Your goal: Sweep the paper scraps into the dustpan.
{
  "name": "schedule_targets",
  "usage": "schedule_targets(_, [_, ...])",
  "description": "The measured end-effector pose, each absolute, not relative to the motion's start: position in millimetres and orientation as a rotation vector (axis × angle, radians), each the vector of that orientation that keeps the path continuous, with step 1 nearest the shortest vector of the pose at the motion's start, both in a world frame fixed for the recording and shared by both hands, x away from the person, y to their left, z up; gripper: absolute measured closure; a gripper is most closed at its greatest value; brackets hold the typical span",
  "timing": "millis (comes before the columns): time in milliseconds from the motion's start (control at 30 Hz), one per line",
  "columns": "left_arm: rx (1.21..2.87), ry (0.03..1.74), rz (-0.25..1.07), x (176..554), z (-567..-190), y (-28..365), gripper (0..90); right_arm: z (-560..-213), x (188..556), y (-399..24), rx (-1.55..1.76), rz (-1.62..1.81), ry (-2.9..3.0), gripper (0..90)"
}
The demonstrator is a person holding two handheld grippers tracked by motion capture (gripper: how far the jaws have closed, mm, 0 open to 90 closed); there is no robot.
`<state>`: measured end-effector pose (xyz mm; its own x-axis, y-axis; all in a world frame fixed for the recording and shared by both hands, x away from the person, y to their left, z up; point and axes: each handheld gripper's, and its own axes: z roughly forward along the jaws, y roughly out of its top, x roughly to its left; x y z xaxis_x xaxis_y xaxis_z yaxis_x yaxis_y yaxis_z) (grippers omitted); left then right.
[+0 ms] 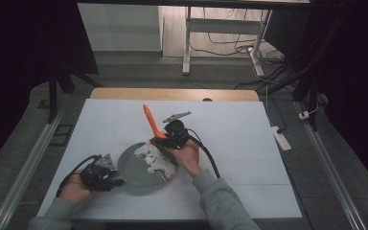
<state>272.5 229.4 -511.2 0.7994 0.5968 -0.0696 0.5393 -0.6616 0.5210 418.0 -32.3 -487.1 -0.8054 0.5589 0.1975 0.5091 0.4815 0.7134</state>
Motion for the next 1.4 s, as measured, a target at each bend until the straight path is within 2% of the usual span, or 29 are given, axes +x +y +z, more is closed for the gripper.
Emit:
schedule_targets(233, [2.453, 0.844, 0.144, 272.4, -511.1, 229.2, 61.9, -479.1, 404.5, -23.0, 0.879, 1.276, 2.678, 70.3])
schedule_targets(433, [2.454, 0.844, 0.144, 272.5, -511.0, 229.3, 61.9, -463.0, 406.1, -35.7, 0.874, 1.321, 2.603, 70.3])
schedule_targets(733, [2.454, 0.844, 0.142, 272.7, -511.1, 229.5, 61.9, -452.9, 438.7, -70.6, 1.007, 1.279, 2.445, 70.3])
schedule_targets(1400, [2.451, 0.842, 0.135, 273.2, -511.6, 229.8, 61.9, -468.0, 489.7, -82.1, 1.105, 1.148, 2.392, 70.3])
